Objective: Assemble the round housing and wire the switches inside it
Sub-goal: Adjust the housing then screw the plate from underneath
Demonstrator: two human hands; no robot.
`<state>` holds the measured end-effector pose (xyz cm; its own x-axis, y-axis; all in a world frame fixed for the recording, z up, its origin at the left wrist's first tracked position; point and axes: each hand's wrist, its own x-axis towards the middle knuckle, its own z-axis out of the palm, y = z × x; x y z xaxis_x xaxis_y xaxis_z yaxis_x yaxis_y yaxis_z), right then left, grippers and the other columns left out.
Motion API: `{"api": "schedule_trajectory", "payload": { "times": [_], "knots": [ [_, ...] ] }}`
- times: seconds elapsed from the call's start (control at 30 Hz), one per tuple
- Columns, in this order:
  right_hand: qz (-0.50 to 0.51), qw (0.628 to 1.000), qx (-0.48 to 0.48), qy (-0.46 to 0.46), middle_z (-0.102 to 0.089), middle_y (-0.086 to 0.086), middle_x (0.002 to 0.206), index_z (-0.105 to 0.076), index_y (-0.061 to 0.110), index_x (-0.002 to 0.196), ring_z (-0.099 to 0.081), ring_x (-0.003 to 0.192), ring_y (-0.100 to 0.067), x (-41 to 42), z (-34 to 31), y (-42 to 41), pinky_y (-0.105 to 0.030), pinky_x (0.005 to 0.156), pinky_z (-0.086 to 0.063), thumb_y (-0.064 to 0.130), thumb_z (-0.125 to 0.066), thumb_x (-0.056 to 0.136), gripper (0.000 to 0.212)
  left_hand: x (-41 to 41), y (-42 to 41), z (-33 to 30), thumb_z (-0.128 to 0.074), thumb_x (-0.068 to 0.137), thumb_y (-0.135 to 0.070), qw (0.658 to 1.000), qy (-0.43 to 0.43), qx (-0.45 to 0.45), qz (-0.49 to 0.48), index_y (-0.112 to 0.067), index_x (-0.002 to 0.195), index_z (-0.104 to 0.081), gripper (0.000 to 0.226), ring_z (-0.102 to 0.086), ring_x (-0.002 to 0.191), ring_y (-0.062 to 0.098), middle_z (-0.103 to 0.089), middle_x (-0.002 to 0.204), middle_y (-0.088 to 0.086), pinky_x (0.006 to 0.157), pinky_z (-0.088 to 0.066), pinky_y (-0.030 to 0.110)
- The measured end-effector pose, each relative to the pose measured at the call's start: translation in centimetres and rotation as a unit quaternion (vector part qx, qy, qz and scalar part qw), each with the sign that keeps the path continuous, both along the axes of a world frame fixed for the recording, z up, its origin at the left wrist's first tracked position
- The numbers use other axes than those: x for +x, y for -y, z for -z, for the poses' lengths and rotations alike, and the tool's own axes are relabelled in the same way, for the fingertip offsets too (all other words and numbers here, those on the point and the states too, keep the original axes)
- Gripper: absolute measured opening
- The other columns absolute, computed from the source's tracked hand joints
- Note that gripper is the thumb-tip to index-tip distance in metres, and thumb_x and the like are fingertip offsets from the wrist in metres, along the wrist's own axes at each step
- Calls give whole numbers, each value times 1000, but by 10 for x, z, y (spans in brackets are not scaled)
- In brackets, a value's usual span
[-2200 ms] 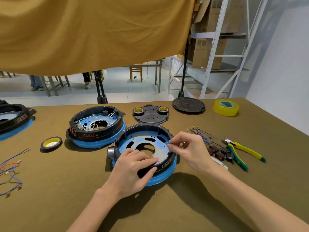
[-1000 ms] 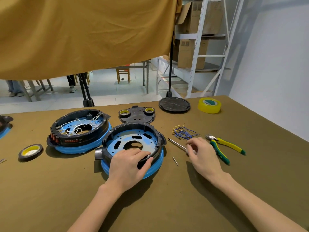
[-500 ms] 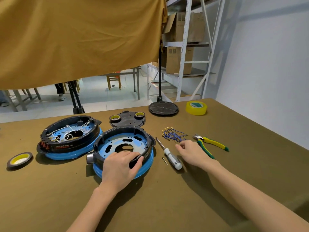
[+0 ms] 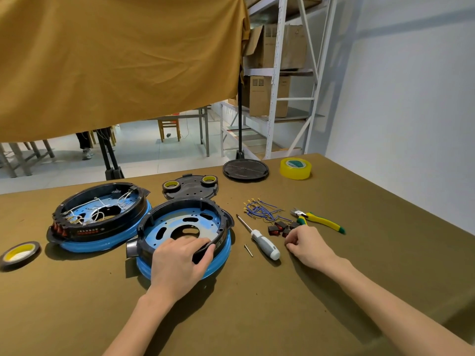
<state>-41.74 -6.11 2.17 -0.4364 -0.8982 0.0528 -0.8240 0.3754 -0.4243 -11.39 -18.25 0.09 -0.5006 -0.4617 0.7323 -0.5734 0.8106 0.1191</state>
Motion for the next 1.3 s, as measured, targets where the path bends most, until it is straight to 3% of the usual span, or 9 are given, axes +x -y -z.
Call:
{"api": "schedule_trajectory", "payload": {
  "times": [0.07, 0.13, 0.2, 0.27, 0.47, 0.73, 0.93, 1.1, 1.3],
  "knots": [
    [0, 1000, -2, -17, -74, 0, 110, -78, 16, 106, -64, 94, -14, 2, 0, 1, -30, 87, -54, 13, -65, 97, 16, 0, 1, 0, -54, 95, -53, 1000, 0, 5, 4, -29, 101, -81, 37, -66, 73, -2, -76, 84, -16, 64, -39, 12],
    [-13, 999, -44, -12, -74, 3, 107, -78, 18, 107, -64, 92, -10, 7, -3, 4, -25, 83, -52, 13, -64, 98, 17, 0, 2, 1, -54, 96, -53, 1000, -2, 8, 10, -29, 102, -80, 36, -66, 74, -3, -76, 85, -17, 63, -46, 16],
    [-17, 991, -125, 45, -73, 7, 101, -79, 19, 105, -65, 86, -2, 16, -9, 10, -17, 78, -52, 10, -64, 98, 19, -1, 3, 1, -55, 96, -53, 1000, -3, 12, 15, -30, 102, -80, 35, -65, 74, -4, -76, 84, -17, 61, -49, 19],
    [-18, 974, -193, 121, -74, 6, 94, -78, 23, 99, -70, 78, -3, 30, -17, 19, -21, 76, -57, 7, -64, 97, 21, -1, 3, -1, -55, 97, -52, 1000, -3, 19, 19, -31, 102, -80, 34, -64, 72, -4, -75, 82, -18, 60, -48, 19],
    [-108, 928, -246, 259, -76, -1, 85, -76, 17, 99, -76, 78, -12, 79, -33, 47, -24, 72, -61, 2, -61, 99, 21, 4, -1, -5, -57, 97, -53, 998, 3, 35, 45, -34, 103, -79, 30, -62, 72, -4, -74, 82, -20, 61, -47, 18],
    [-216, 943, -229, 108, -68, 13, 99, -78, 19, 111, -63, 91, -4, 97, -27, 60, -18, 78, -53, 10, -69, 96, 20, 7, -3, -6, -57, 97, -53, 998, 6, 41, 51, -33, 104, -80, 31, -62, 70, -4, -75, 82, -20, 62, -47, 19],
    [-265, 935, -212, 100, -68, 9, 105, -78, 14, 115, -64, 97, -4, 98, -26, 59, -18, 83, -54, 7, -67, 97, 22, 7, -2, -4, -58, 97, -52, 998, -2, 36, 55, -32, 102, -80, 30, -62, 68, -4, -75, 81, -19, 59, -48, 20],
    [-287, 934, -203, 63, -68, 11, 99, -73, 17, 119, -64, 90, -4, 96, -31, 62, -17, 79, -54, 6, -71, 94, 27, 7, -3, -6, -58, 97, -53, 998, 2, 49, 51, -31, 103, -80, 32, -63, 71, -4, -76, 83, -19, 62, -47, 17],
    [-304, 932, -180, 79, -68, 13, 99, -79, 17, 106, -64, 88, -7, 91, -35, 63, -20, 74, -55, 7, -70, 94, 18, 8, -6, -10, -55, 96, -55, 997, 25, 60, 49, -31, 103, -79, 34, -65, 76, -4, -75, 86, -18, 67, -52, 19]
  ]
}}
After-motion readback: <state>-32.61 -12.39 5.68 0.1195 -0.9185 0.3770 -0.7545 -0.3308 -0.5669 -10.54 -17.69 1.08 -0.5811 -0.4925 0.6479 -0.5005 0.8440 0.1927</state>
